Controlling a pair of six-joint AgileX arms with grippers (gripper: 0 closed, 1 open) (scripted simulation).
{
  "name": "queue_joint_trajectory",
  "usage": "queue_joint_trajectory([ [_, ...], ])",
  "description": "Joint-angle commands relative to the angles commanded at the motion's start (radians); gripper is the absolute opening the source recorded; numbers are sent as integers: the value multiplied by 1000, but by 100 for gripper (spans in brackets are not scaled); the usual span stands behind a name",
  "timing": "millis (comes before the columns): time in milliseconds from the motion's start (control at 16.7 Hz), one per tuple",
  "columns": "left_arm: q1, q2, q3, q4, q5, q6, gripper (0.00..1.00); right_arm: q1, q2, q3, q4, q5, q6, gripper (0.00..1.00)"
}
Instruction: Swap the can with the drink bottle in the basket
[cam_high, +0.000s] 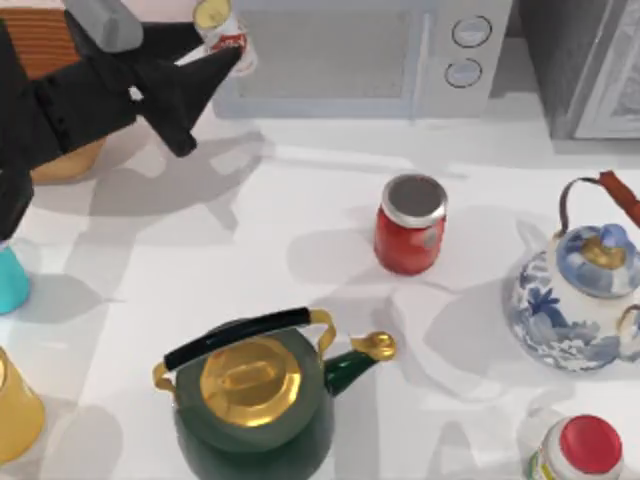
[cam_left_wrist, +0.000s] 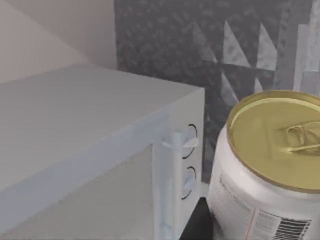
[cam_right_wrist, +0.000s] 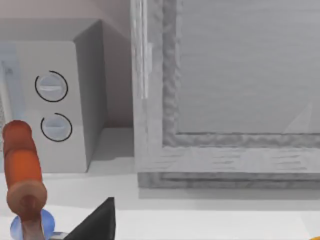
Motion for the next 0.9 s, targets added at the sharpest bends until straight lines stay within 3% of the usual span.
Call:
queue_joint_trajectory([
  [480, -109, 672, 309, 327, 363, 3, 0, 0, 0, 0, 0, 0, 0, 100],
  [660, -144, 803, 375, 395, 440, 3, 0, 0, 0, 0, 0, 0, 0, 100],
  [900, -164, 841, 403, 419, 465, 3, 0, 0, 0, 0, 0, 0, 0, 100],
])
